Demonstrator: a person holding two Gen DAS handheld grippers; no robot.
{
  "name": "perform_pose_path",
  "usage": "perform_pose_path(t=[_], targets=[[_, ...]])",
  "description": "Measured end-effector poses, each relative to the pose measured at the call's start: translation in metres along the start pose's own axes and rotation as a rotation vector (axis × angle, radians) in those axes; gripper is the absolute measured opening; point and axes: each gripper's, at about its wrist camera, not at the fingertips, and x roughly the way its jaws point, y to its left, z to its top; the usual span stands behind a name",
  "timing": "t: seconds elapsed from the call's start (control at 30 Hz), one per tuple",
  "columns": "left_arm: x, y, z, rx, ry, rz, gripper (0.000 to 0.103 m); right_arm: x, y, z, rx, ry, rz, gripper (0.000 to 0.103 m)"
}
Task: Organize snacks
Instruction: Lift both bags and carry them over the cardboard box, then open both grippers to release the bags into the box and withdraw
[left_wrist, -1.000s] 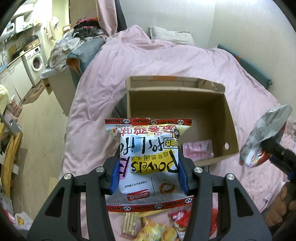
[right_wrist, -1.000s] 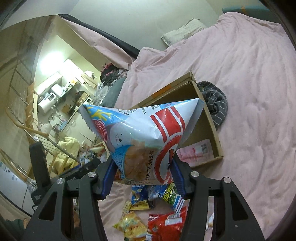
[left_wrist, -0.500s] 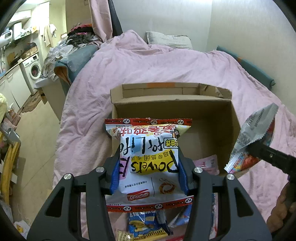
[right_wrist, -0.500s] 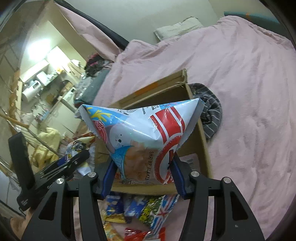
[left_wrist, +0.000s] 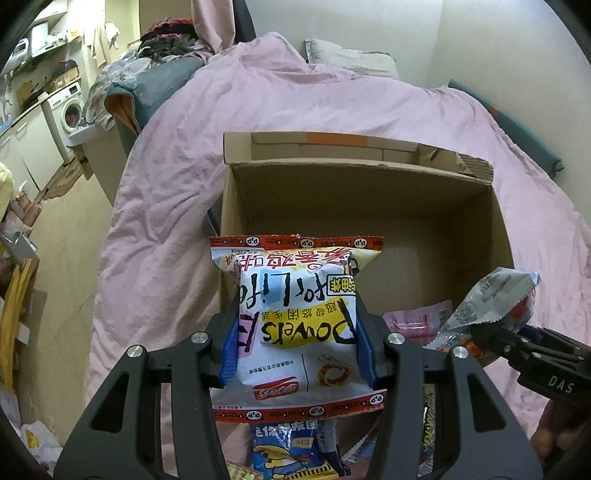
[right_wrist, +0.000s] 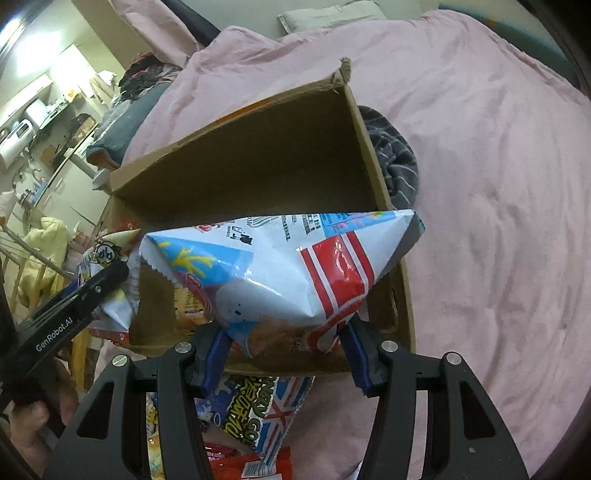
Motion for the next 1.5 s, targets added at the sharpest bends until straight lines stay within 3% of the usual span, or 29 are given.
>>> perform_pose_path(t=[0.3, 0.37, 0.47, 0.6, 0.73, 0.93, 1.13, 1.5], targets=[[0.001, -0.006, -0.005, 0.022, 0.007, -0.005, 0.047, 0.002, -0.002, 0.001, 0.026, 0.013, 0.015, 0.062], [0.001, -0.007, -0.004, 0.024, 0.008, -0.005, 0.048, 0.001, -0.001, 0.002, 0.034, 0.012, 0.057, 0.063], [0.000, -0.005, -0.003, 0.013, 0.016, -0.030, 0.049, -0.002, 0.002, 0.004, 0.051, -0.006, 0.104, 0.090], [-0.004, -0.003, -0.003, 0.001, 0.003, -0.028, 0.083, -0.013, 0.005, 0.005, 0.045, -0.064, 0.143, 0.096], [-0.009, -0.001, -0.001, -0.016, -0.021, -0.026, 0.085, -0.025, 0.002, 0.006, 0.063, -0.119, 0.182, 0.101], [-0.009, 0.000, -0.001, -0.013, -0.015, -0.016, 0.085, -0.038, -0.003, 0.012, 0.079, -0.199, 0.152, 0.102], [-0.008, 0.002, -0.001, -0.016, -0.010, -0.007, 0.085, -0.033, -0.021, 0.013, 0.170, -0.168, 0.174, 0.102], [-0.015, 0.003, -0.002, -0.019, -0.020, -0.014, 0.085, -0.035, -0.005, 0.011, 0.091, -0.154, 0.154, 0.102]])
